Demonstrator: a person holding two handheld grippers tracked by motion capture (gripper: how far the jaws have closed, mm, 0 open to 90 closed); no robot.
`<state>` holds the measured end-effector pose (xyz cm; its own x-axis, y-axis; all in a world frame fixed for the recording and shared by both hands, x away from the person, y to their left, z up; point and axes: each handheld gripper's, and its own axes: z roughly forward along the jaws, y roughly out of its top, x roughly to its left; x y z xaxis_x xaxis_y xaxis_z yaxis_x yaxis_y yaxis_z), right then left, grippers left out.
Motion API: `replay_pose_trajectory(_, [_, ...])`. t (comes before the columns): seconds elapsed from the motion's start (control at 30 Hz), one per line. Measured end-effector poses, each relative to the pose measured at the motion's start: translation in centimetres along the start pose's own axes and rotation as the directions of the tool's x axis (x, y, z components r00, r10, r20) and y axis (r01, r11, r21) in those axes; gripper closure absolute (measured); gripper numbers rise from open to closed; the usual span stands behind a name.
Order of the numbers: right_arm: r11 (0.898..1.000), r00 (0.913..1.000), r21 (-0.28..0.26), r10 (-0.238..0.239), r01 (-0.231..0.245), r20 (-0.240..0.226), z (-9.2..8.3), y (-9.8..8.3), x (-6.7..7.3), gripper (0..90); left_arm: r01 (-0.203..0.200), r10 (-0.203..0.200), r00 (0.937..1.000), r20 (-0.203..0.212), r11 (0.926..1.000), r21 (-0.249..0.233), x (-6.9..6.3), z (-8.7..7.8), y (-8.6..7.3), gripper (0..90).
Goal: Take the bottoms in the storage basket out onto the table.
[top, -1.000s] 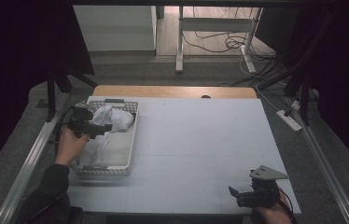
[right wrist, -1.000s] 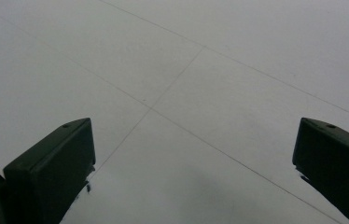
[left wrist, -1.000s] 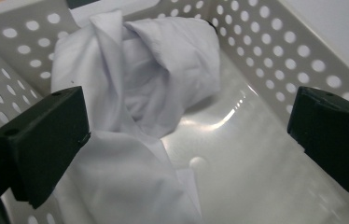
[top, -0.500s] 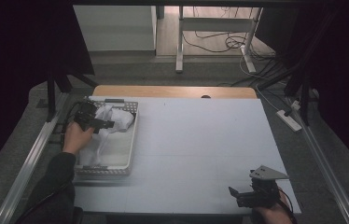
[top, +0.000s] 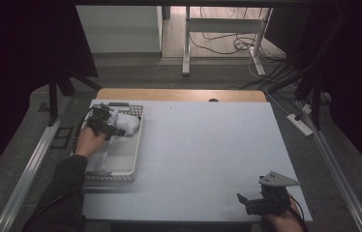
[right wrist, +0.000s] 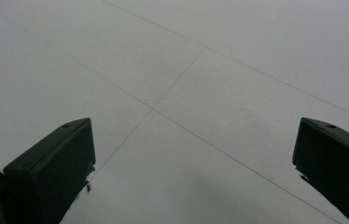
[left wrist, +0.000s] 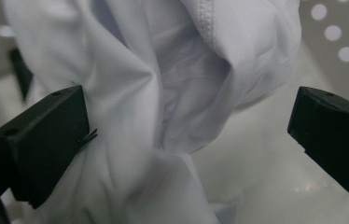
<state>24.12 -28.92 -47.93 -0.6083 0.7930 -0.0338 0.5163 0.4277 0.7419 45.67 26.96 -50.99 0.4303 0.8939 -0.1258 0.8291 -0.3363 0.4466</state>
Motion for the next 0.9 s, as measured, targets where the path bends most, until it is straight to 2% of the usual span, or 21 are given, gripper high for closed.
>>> replay_pose_trajectory(0.07, [1.0, 1.0, -0.001, -0.001, 0.001, -0.001, 0.0, 0.0, 0.0, 0.0, -0.008, 0.008, 0.9998, -0.016, 0.9999, 0.014, -0.1, 0.4, 0.1, 0.0])
replay_pose_trajectory(0.23, [1.0, 1.0, 0.001, -0.002, 0.002, 0.0, 0.0, 0.0, 0.0, 0.0, 0.01, -0.007, 0.9983, -0.057, 0.9989, 0.046, -0.3, 1.2, 0.5, 0.0])
replay_pose_trajectory(0.27, [1.0, 1.0, 0.0, -0.002, 0.002, 0.0, 0.0, 0.0, 0.0, 0.0, 0.004, 0.002, 0.9953, -0.096, 0.9979, 0.064, -0.7, 1.4, 0.7, 0.0])
replay_pose_trajectory(0.3, [1.0, 1.0, 0.0, -0.002, 0.002, 0.0, 0.0, 0.0, 0.0, 0.0, 0.004, 0.002, 0.9953, -0.096, 0.9979, 0.064, -0.7, 1.4, 0.7, 0.0])
replay_pose_trajectory(0.33, [1.0, 1.0, 0.0, -0.003, 0.003, 0.0, 0.0, 0.0, 0.0, 0.0, -0.013, 0.024, 0.9914, -0.129, 0.9961, 0.087, -1.1, 1.6, 0.7, 0.0])
replay_pose_trajectory(0.53, [1.0, 1.0, -0.001, -0.002, 0.002, -0.001, 0.0, 0.0, 0.0, 0.0, -0.024, 0.039, 0.9897, -0.138, 0.9935, 0.111, -1.3, 1.7, 0.8, 0.0])
replay_pose_trajectory(0.6, [1.0, 1.0, -0.001, -0.002, 0.002, -0.001, 0.0, 0.0, 0.0, 0.0, -0.036, 0.056, 0.9855, -0.16, 0.9916, 0.124, -1.4, 1.9, 0.8, 0.5])
replay_pose_trajectory(0.63, [1.0, 1.0, -0.001, -0.002, 0.002, -0.001, 0.0, 0.0, 0.0, 0.0, -0.041, 0.066, 0.9796, -0.19, 0.9908, 0.129, -1.6, 1.8, 0.8, 3.9])
replay_pose_trajectory(0.67, [1.0, 1.0, -0.001, -0.003, 0.003, -0.001, 0.0, 0.0, 0.0, 0.0, -0.033, 0.057, 0.9757, -0.212, 0.9929, 0.114, -1.5, 1.4, 0.8, 16.3])
replay_pose_trajectory(0.7, [1.0, 1.0, -0.002, -0.003, 0.003, -0.001, 0.0, 0.0, 0.0, 0.0, -0.032, 0.055, 0.9734, -0.222, 0.9939, 0.105, -1.3, 1.2, 0.7, 23.3])
replay_pose_trajectory(0.77, [1.0, 1.0, -0.001, -0.004, 0.004, -0.001, 0.0, 0.0, 0.0, 0.0, -0.033, 0.055, 0.9715, -0.23, 0.9947, 0.097, -1.2, 1.0, 0.5, 35.6])
replay_pose_trajectory(0.83, [1.0, 1.0, -0.001, -0.005, 0.005, -0.001, 0.0, 0.0, 0.0, 0.0, -0.04, 0.06, 0.9705, -0.234, 0.9952, 0.089, -1.1, 0.8, 0.3, 38.2])
replay_pose_trajectory(0.87, [1.0, 1.0, -0.001, -0.004, 0.004, -0.001, 0.0, 0.0, 0.0, 0.0, -0.056, 0.078, 0.9671, -0.242, 0.9936, 0.098, -1.3, 0.7, 0.3, 48.9])
replay_pose_trajectory(0.9, [1.0, 1.0, 0.0, -0.003, 0.003, -0.001, 0.0, 0.0, 0.0, 0.0, -0.065, 0.089, 0.9653, -0.245, 0.9923, 0.106, -1.5, 0.7, 0.3, 53.4])
